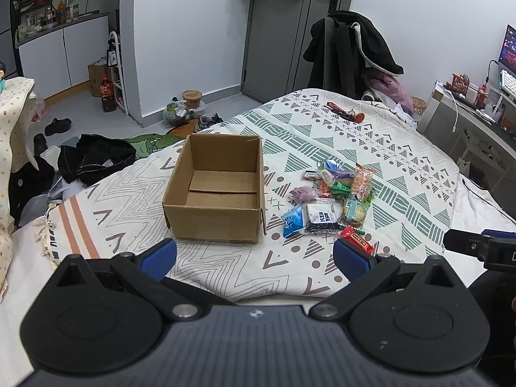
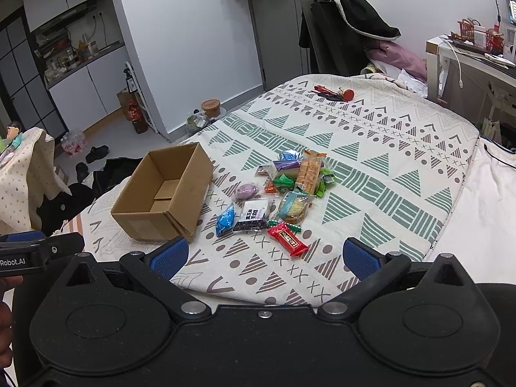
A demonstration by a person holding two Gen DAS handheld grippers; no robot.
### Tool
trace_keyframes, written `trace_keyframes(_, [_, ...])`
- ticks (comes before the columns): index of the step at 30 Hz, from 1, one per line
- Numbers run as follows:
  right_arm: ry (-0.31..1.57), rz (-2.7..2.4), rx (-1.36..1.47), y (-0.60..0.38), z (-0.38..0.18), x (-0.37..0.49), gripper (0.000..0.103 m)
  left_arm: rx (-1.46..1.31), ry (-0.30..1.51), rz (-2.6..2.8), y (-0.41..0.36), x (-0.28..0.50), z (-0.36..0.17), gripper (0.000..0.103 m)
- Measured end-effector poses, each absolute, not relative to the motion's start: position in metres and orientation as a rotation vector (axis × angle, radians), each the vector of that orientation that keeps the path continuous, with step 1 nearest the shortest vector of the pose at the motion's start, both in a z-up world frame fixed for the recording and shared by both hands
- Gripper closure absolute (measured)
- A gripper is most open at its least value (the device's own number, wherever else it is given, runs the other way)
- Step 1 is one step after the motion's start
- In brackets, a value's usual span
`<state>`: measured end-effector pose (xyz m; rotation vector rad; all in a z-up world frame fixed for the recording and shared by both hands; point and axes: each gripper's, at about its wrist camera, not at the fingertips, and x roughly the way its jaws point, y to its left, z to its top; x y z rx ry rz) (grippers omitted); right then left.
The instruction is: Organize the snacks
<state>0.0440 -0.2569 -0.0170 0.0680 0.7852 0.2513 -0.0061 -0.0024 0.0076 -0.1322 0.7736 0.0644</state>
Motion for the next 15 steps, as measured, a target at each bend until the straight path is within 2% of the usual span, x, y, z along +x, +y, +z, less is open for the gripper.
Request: trace_keyframes(15, [0.790,0.249,0.072,-0.2590,-0.0191,0.0450,0.000,-0.132,0.777,0.065,-0.0021,-0.0062,0.0061,0.000])
